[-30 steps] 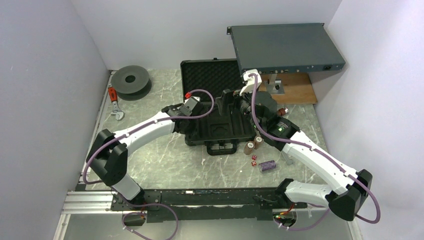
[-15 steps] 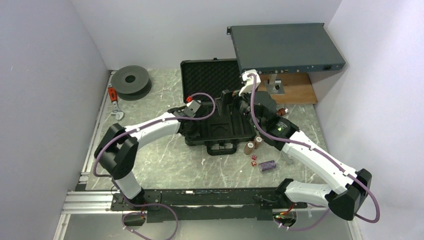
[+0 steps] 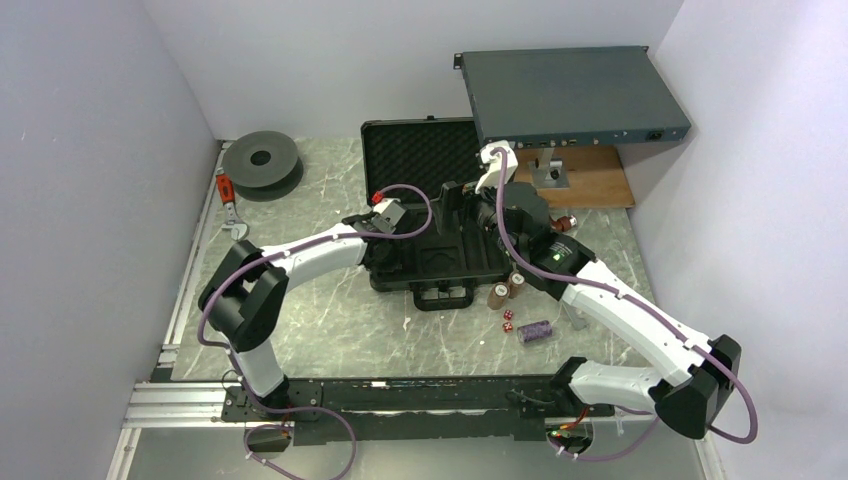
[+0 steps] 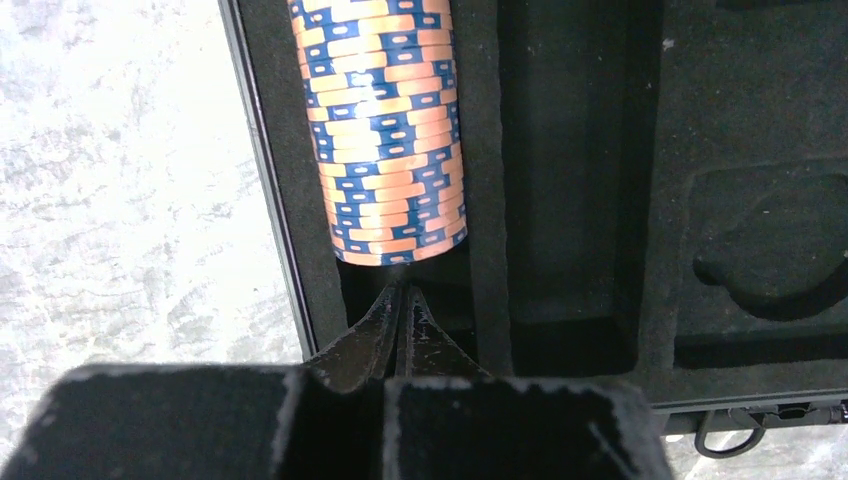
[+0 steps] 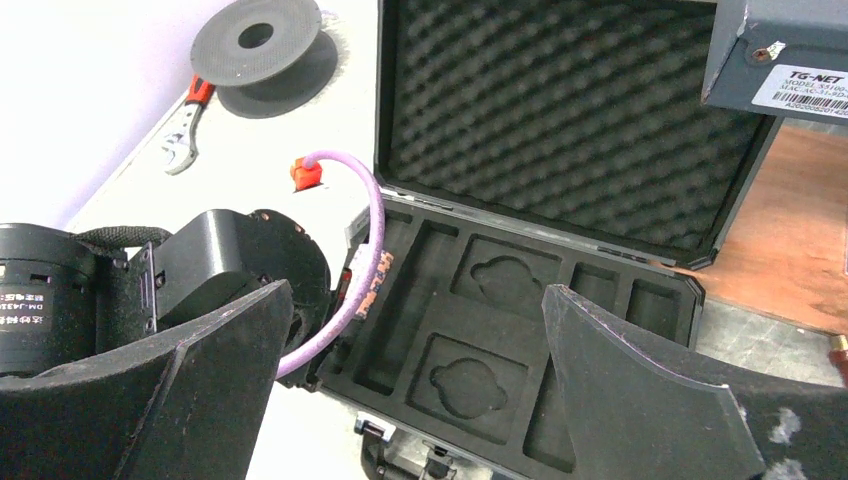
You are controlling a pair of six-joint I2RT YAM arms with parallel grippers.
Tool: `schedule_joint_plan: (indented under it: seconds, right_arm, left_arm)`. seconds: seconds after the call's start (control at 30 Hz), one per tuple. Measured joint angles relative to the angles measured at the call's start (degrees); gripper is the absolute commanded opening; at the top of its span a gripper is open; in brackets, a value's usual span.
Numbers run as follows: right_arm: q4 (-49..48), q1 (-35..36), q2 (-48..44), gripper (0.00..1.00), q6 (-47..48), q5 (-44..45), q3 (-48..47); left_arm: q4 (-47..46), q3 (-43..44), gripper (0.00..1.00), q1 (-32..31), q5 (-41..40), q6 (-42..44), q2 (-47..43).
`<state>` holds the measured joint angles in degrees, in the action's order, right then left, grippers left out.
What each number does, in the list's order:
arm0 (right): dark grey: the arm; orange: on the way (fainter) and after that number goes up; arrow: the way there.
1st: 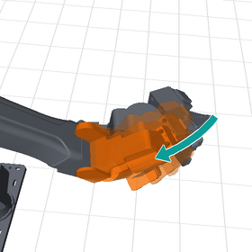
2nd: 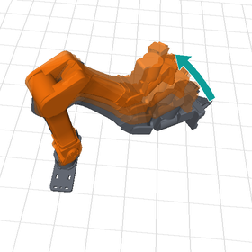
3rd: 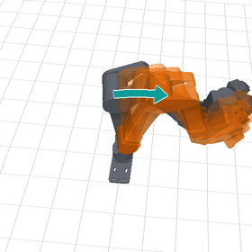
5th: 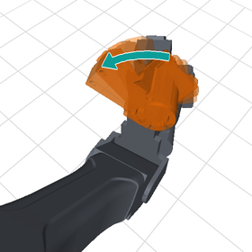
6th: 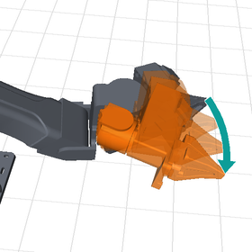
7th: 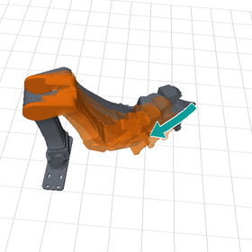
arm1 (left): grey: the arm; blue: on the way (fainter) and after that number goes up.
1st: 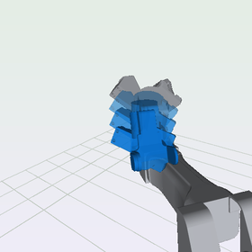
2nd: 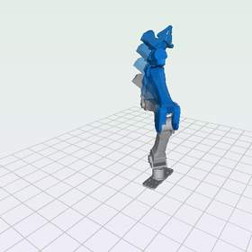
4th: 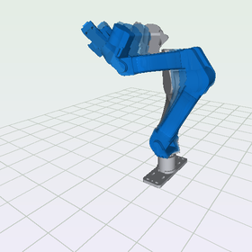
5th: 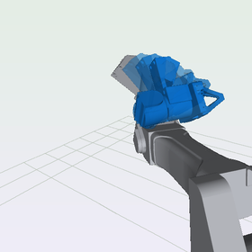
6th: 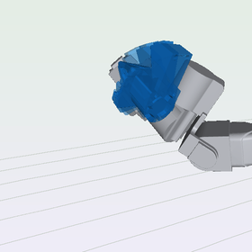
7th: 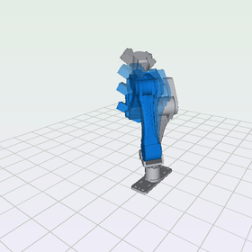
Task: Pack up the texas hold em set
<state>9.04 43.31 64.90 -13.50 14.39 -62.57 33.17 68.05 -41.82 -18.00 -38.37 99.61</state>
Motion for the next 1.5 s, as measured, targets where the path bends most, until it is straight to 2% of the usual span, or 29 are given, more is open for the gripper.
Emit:
schedule_joint_plan:
  seconds: [0.33,1.07,1.5]
  right_arm:
    - [0.2,0.0,0.5,1.0,0.0,0.0,0.0]
    - [0.5,0.0,0.9,1.0,0.0,-0.2,0.0]
    - [0.8,0.0,2.3,1.0,0.0,0.0,0.0]
  left_arm:
    - [0.0,1.0,0.0,1.6,-1.4,0.3,1.7]
    - [0.5,8.1,0.0,6.2,2.3,2.4,6.1]
    - [0.1,9.5,0.0,8.5,3.7,4.9,7.2]
